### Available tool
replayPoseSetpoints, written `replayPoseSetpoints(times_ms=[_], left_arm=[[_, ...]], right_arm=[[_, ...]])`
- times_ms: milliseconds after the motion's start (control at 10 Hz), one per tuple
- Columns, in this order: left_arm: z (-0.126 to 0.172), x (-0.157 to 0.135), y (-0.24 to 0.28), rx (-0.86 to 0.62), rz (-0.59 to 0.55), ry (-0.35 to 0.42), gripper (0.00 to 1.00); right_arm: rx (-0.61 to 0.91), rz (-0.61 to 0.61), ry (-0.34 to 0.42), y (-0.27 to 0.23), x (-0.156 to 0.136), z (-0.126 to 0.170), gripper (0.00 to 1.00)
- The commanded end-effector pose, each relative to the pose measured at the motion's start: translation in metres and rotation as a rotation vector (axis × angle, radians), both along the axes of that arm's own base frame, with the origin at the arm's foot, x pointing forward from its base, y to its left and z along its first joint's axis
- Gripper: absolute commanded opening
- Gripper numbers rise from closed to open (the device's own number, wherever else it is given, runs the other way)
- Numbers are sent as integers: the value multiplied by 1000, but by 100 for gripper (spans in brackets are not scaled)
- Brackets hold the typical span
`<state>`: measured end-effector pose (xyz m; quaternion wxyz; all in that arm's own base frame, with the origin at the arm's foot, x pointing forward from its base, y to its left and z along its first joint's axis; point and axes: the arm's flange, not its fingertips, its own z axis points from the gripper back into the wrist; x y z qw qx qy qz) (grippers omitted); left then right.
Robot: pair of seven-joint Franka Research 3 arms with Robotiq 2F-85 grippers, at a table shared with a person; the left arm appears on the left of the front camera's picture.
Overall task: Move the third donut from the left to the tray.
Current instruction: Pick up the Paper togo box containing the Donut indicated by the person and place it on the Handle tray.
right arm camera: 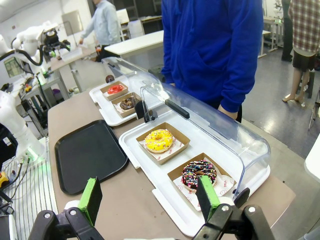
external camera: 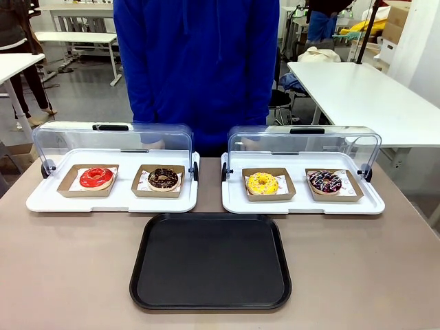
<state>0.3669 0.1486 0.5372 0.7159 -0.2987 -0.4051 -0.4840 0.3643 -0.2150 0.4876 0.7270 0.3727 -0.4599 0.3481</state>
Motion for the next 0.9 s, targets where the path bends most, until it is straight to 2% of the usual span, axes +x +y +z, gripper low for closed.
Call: replayPoseSetpoints(times_ms=[0, 800], left_arm=[[1, 1, 0, -16, -16, -25, 100], [1, 1, 0, -16, -16, -25, 100]], right_arm=[[12, 5, -38, -1, 4, 2, 100], [12, 5, -38, -1, 4, 2, 100]])
